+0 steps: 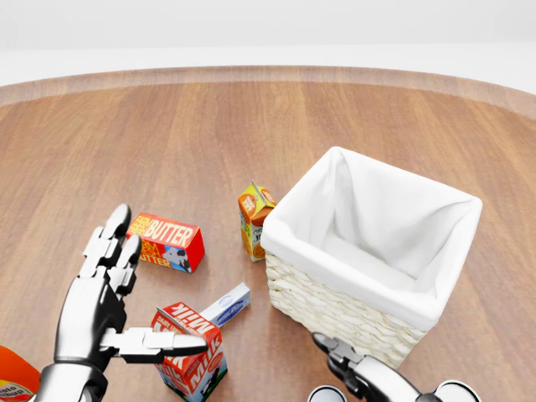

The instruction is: Pick up the tomato sauce, and put it in the basket.

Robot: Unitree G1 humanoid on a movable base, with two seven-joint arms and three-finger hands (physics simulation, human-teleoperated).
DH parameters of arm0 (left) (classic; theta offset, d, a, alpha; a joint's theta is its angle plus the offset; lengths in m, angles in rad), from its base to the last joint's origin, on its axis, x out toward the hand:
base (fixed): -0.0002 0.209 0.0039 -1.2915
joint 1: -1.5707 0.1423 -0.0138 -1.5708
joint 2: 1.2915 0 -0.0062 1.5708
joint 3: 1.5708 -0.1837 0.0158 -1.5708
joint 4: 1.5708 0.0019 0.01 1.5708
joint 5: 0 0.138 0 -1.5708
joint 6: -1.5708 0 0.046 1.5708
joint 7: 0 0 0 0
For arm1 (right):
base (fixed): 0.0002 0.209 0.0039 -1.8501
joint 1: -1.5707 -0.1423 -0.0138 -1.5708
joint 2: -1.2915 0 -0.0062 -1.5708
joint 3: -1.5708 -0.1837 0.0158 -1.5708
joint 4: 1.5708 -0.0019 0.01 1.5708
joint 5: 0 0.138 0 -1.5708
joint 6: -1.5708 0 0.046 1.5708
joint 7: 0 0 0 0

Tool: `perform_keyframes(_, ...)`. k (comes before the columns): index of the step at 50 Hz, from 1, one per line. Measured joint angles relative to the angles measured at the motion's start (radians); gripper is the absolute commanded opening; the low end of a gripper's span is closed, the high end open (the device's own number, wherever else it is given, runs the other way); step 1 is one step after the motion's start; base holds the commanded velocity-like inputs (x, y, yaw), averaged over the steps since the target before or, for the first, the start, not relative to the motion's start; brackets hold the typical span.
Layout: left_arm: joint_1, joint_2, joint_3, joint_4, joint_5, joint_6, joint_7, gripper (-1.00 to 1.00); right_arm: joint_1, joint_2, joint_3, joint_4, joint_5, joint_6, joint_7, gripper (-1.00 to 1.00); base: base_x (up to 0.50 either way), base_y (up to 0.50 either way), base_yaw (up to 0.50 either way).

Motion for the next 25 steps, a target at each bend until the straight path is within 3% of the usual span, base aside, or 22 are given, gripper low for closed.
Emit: perform_keyframes(25,0.002,0.0,-0.001,0.003,0.0,0.0,-0.001,0.91,-0.058,-0.008,0.004,0.115,-0.01,0.0,-0.037,1.0,0.0,0.0,0.0)
